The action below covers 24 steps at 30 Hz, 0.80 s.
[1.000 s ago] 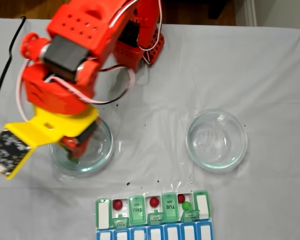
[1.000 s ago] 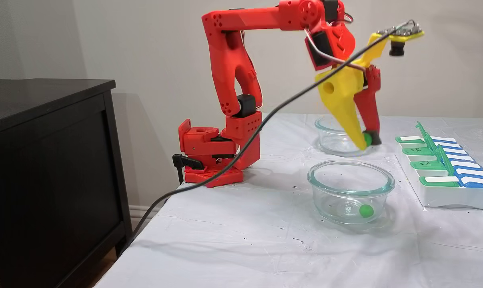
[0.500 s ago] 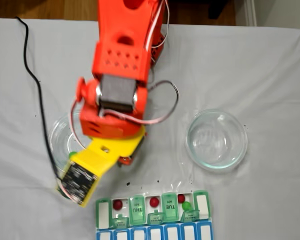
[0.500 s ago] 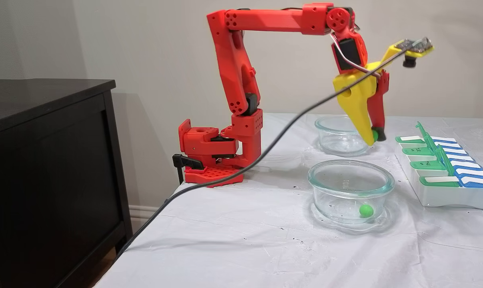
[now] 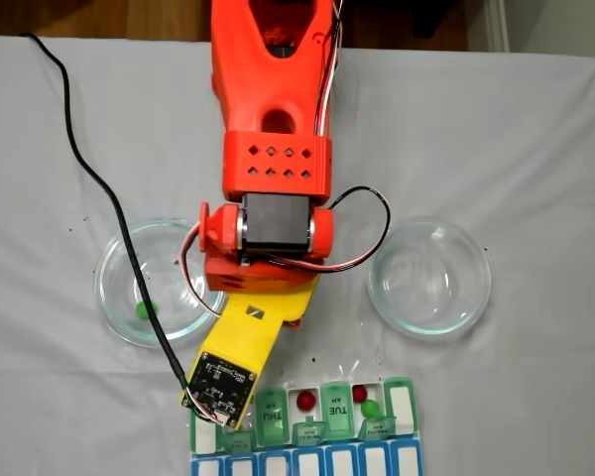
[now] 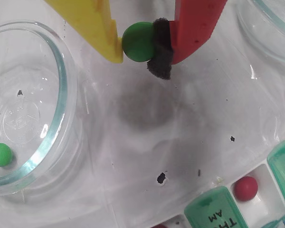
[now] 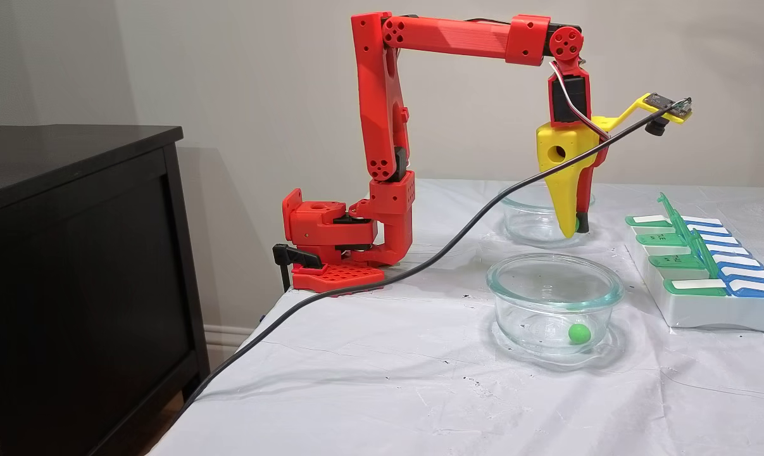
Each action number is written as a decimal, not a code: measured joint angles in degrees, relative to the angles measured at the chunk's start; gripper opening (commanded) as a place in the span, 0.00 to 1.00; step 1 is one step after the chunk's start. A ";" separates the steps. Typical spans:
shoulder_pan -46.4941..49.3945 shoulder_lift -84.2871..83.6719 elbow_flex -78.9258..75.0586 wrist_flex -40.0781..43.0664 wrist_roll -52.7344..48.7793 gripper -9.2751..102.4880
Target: Sort medicines into box.
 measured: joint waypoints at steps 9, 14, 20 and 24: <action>-3.16 -0.09 0.00 -9.67 15.38 0.08; -4.83 0.09 1.41 -17.75 24.70 0.08; -6.50 0.00 4.13 -24.17 31.55 0.08; -6.77 -4.92 2.99 -24.43 33.40 0.08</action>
